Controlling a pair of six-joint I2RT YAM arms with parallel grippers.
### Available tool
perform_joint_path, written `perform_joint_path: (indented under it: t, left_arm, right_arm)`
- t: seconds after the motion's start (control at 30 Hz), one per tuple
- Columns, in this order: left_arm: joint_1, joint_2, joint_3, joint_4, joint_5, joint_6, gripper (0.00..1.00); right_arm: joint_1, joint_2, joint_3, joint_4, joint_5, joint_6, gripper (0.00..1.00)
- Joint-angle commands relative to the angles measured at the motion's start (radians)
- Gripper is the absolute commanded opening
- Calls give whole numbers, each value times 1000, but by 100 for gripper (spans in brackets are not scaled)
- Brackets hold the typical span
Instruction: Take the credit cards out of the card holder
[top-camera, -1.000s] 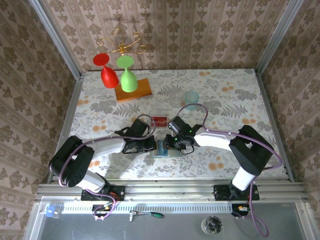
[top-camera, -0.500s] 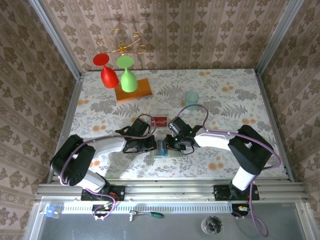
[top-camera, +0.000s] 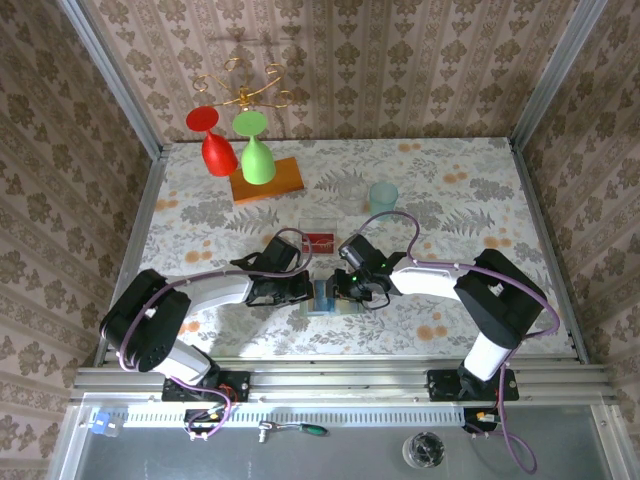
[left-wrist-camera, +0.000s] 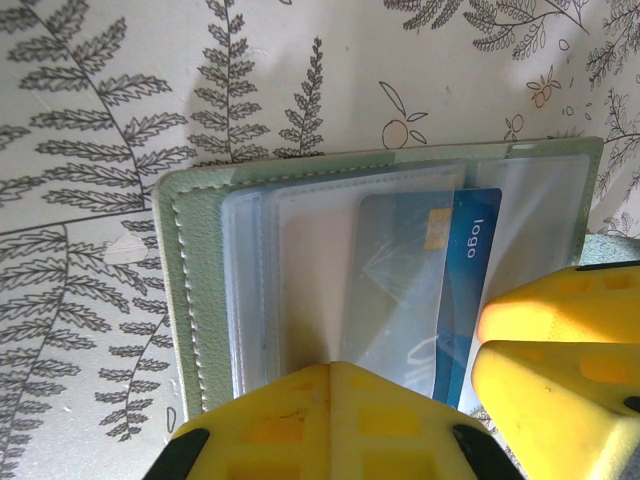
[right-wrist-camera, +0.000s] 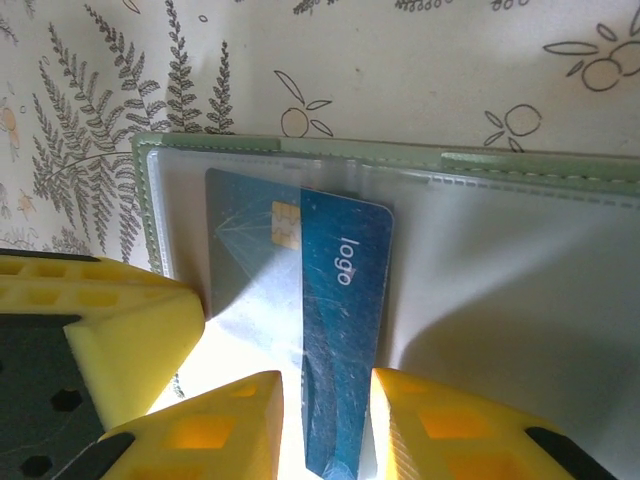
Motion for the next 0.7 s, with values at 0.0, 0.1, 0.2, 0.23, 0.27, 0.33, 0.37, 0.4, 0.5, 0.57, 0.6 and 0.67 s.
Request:
perform_joint_path:
  t: [0.0,0.1,0.2,0.23,0.27,0.33,0.37,0.4,0.5,0.57,0.6,0.67]
  left_arm:
    - [-7,8,12,-51,-23,14,4]
    - [-7,8,10,-51,-22,14,4]
    - [-6,8,9,-51,-23,13,4]
    - [-6,8,9,-50,-23,13,4]
    - [-6,8,9,-51,-23,13,4]
    - [-7,8,8,-51,-23,13,4]
    - [-7,8,8,-51,-23,13,4]
    - [-6,7,10,-50,-22,13,4]
    - [-7,7,8,-49,-26,11,4]
    - [-7,8,9,-47,-26,12,4]
    - [-6,8,9,-48,-25,12,4]
    - [-7,8,8,-48,-25,12,4]
  right_arm:
    - [-8,16,-21,39,-32,29,31]
    - [-12,23,-21,51,-47,35,31]
    - [-13,18,-22,46,-44,36,31]
    - [-13,13,-24,44,-40,35,31]
    - [-15,8,-27,42,-36,36,31]
    - [-17,-2,-30,37,-30,35,31]
    - [-18,-9,-31,34,-27,33,31]
    - [-19,-13,-34,32,-25,34,31]
    - [-24,-17,-37,30,-22,31,31]
    - [-25,-13,-40,31,-23,31,31]
    - [-26,-8,-40,35,-27,30,31]
    - [-26,3,-42,46,-39,34,31]
